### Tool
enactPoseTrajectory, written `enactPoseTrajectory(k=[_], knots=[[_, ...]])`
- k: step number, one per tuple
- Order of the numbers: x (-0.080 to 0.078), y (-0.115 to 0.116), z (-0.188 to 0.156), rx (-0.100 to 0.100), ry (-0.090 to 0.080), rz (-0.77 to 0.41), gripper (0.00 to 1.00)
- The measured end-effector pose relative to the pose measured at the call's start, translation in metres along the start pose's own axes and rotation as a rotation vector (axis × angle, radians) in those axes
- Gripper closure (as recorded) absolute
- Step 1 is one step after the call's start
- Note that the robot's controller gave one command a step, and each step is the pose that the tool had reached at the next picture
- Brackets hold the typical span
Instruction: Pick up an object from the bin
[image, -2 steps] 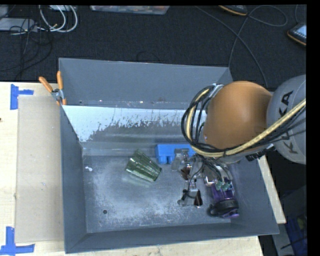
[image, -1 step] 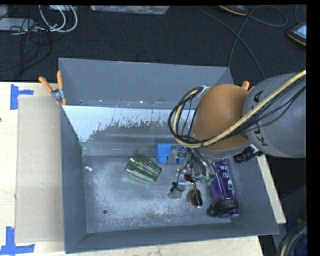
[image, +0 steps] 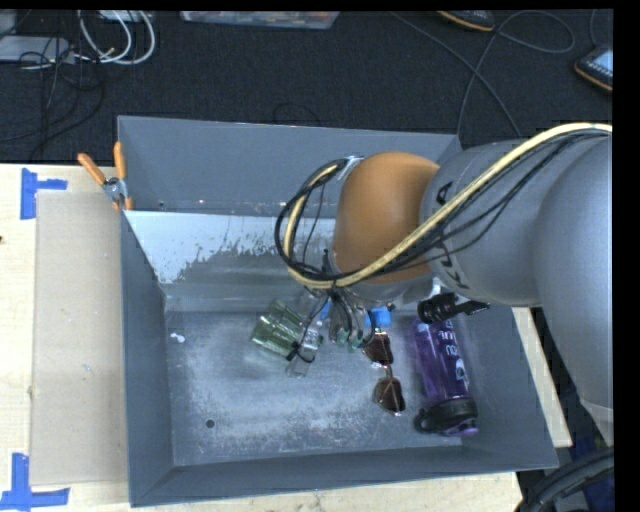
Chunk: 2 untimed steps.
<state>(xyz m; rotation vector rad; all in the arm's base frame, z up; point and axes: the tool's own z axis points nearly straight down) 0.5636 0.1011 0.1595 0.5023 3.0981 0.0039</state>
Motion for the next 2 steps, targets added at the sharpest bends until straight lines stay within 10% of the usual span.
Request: enactPoseTrajectory(k=[1, 2], knots=[[-0.051, -0.010, 0.063, 0.008, 0.008, -0.036, 0.00], [-0.036, -0.011, 0.090, -0.002, 0.002, 0.189, 0.00]])
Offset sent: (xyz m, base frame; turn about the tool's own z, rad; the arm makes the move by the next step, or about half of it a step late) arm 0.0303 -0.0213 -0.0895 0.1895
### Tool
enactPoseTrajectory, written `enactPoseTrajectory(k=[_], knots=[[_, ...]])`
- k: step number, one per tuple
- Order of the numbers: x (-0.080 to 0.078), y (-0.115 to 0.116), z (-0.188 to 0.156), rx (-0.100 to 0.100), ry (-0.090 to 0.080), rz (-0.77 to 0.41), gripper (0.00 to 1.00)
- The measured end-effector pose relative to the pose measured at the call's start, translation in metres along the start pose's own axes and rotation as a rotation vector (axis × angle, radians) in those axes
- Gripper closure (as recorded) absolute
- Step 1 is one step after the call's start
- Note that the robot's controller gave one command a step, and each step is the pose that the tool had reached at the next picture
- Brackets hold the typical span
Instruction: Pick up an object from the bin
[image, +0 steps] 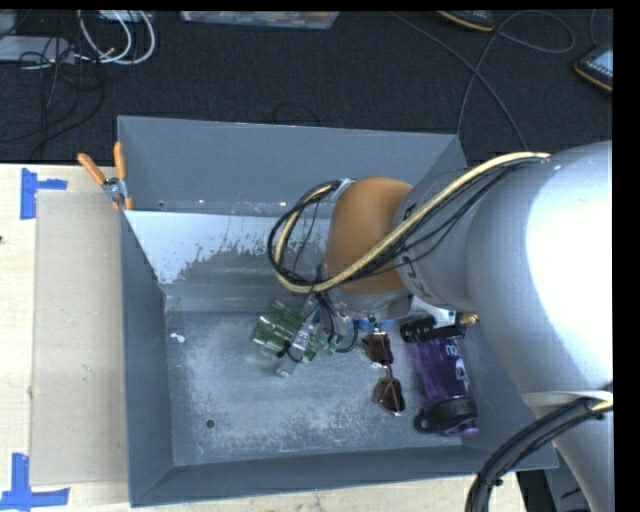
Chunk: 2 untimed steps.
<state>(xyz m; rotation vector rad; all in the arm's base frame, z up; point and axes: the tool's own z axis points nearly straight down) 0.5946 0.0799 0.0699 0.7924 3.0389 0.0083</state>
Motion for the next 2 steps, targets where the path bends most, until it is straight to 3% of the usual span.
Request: enactPoseTrajectory(k=[1, 2], knots=[[-0.0085, 0.0219, 0.0005, 0.011, 0.005, -0.074, 1.00], [-0.0084, 0.0219, 0.0006, 0.011, 0.005, -0.075, 1.00]])
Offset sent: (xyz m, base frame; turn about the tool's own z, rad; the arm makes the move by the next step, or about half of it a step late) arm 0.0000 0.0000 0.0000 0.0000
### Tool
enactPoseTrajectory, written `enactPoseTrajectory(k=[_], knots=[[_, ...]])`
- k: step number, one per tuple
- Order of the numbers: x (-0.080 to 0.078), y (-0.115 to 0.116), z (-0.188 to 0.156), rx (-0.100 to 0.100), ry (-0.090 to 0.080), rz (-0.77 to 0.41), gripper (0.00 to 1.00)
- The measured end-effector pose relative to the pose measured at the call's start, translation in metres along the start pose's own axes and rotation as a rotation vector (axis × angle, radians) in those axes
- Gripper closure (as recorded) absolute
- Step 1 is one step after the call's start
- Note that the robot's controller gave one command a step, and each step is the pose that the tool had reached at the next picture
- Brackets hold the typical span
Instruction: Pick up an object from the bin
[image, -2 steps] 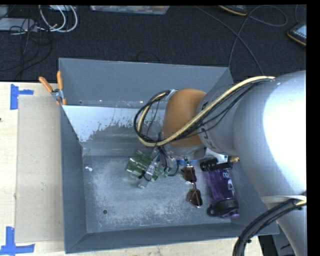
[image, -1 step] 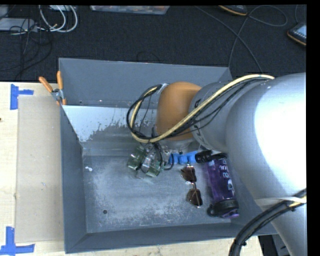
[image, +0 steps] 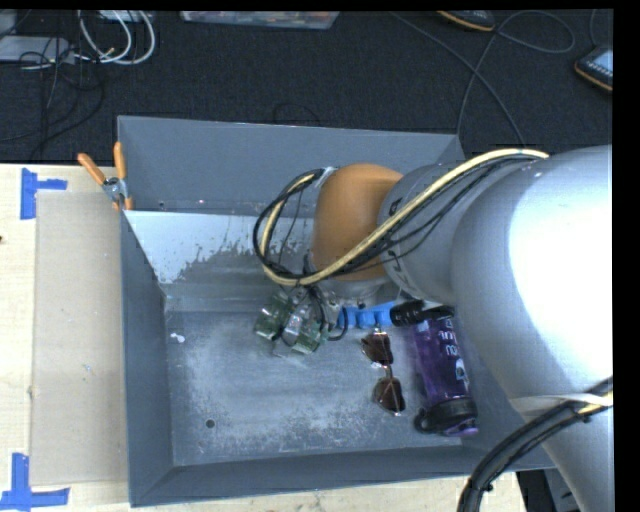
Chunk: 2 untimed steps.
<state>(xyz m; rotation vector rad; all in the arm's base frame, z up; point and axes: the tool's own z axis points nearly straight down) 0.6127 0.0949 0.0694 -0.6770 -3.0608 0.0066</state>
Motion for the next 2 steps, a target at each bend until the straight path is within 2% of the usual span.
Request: enactPoseTrajectory(k=[1, 2], knots=[[0.003, -0.002, -0.014, 0.007, 0.011, 0.000, 1.00], [0.001, -0.001, -0.047, 0.002, 0.003, -0.001, 1.00]])
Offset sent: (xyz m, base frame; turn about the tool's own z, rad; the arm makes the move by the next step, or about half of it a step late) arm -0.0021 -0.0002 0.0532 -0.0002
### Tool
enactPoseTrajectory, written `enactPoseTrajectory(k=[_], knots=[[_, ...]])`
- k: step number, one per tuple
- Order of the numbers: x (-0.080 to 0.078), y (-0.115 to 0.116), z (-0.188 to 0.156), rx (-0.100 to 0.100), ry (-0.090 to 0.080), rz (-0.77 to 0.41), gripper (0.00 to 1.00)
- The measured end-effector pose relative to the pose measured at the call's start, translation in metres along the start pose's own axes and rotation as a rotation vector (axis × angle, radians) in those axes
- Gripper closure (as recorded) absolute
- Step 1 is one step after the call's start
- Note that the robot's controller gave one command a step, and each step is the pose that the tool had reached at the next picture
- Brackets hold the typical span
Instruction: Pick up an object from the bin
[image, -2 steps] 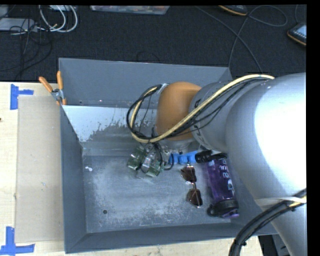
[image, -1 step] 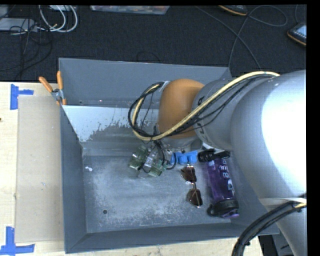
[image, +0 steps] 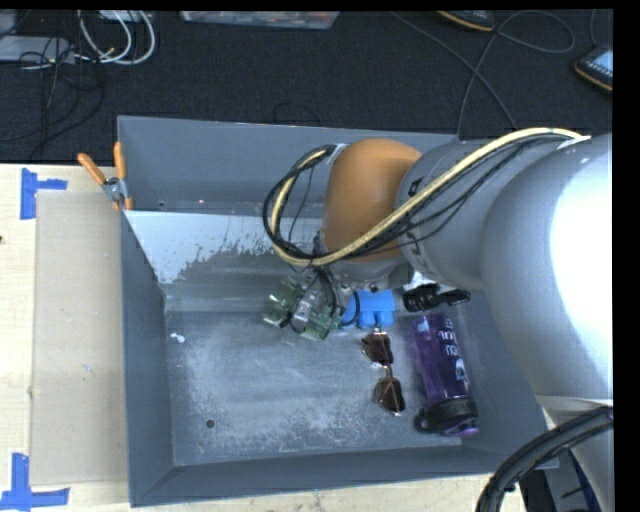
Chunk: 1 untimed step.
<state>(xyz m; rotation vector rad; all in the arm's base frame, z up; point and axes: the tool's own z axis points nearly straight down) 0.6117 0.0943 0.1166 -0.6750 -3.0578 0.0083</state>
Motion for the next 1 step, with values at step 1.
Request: enactPoseTrajectory(k=[1], knots=[[0.0011, -0.0011, -0.0214, 0.003, 0.004, -0.001, 1.00]])
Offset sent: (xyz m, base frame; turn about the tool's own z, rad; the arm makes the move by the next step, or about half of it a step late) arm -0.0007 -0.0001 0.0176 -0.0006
